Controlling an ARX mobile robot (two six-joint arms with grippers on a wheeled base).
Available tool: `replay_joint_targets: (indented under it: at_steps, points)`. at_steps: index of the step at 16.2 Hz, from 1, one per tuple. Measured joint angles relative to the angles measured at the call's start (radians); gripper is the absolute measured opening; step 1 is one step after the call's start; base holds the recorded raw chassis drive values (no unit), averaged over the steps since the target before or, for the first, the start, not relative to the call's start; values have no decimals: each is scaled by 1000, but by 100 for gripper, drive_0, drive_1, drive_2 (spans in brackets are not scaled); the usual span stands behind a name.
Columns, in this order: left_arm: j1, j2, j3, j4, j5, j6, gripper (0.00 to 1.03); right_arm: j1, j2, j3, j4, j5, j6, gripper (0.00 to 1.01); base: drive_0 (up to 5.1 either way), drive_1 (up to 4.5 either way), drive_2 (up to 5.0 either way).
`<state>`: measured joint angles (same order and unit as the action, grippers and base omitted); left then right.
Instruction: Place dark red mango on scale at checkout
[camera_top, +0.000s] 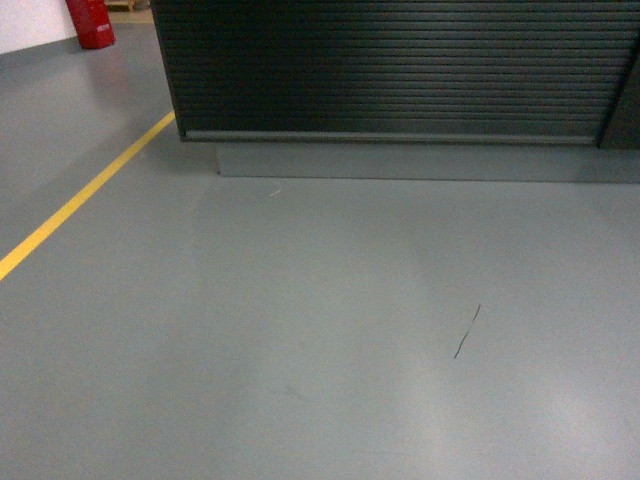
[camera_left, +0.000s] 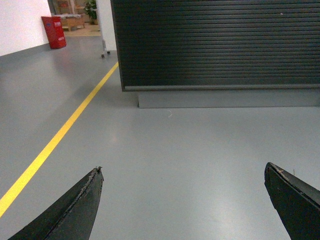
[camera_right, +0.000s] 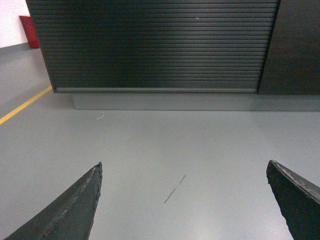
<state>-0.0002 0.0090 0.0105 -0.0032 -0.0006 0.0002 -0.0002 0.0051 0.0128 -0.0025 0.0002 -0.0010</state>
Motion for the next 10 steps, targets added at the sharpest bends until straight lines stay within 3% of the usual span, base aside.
replay_joint_targets:
  at_steps: [10]
  points:
    - [0,0,0,0,0,0,98,0,0,0,-1,0,0,98,2,402,-398]
